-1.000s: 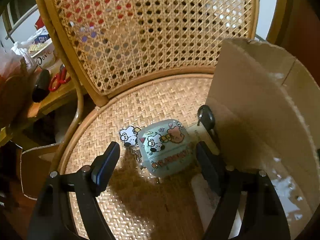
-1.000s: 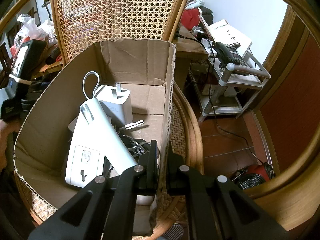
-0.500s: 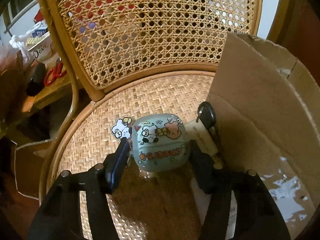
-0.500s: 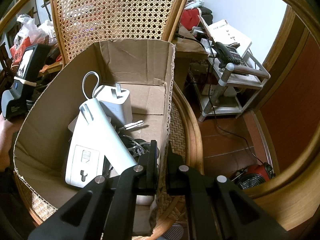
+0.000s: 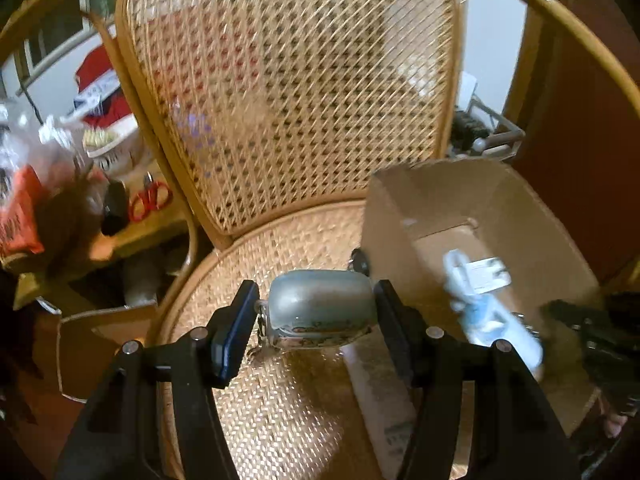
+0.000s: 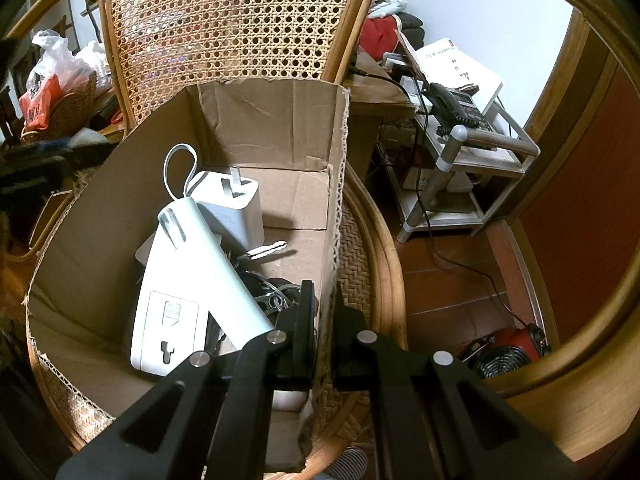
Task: Organize rigid objects
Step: 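Carry the tape measure into the box and open the left gripper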
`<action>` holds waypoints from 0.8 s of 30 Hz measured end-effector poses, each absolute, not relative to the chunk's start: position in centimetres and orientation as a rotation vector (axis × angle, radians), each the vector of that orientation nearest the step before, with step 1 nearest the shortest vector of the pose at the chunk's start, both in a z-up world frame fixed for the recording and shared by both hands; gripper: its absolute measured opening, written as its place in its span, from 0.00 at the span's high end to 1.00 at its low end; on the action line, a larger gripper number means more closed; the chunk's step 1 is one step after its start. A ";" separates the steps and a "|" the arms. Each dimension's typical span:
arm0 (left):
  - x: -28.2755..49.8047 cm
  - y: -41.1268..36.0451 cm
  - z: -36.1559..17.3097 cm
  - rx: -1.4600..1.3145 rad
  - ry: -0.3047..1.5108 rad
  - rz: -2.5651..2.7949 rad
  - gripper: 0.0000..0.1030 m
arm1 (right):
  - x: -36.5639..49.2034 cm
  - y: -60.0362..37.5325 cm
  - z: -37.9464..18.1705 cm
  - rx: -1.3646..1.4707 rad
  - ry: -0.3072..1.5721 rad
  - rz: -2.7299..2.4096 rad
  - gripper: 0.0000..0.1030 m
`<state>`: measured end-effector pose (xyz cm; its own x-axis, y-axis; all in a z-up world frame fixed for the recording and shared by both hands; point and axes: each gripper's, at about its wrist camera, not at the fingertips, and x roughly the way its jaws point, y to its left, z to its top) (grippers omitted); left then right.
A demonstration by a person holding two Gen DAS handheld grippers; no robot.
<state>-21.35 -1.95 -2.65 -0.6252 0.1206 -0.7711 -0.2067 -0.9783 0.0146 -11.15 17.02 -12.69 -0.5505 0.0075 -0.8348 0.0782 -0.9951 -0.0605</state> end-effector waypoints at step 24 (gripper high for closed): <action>-14.9 8.2 4.3 -1.039 0.343 2.640 0.44 | -11.1 17.4 -12.6 1.475 0.131 -2.731 0.93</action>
<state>-14.85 8.18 4.31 -0.7007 0.1733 -0.6921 -0.3442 -0.9318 0.1151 -11.14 17.38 -12.58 -0.5483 0.0093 -0.8362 0.0710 -0.9958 -0.0576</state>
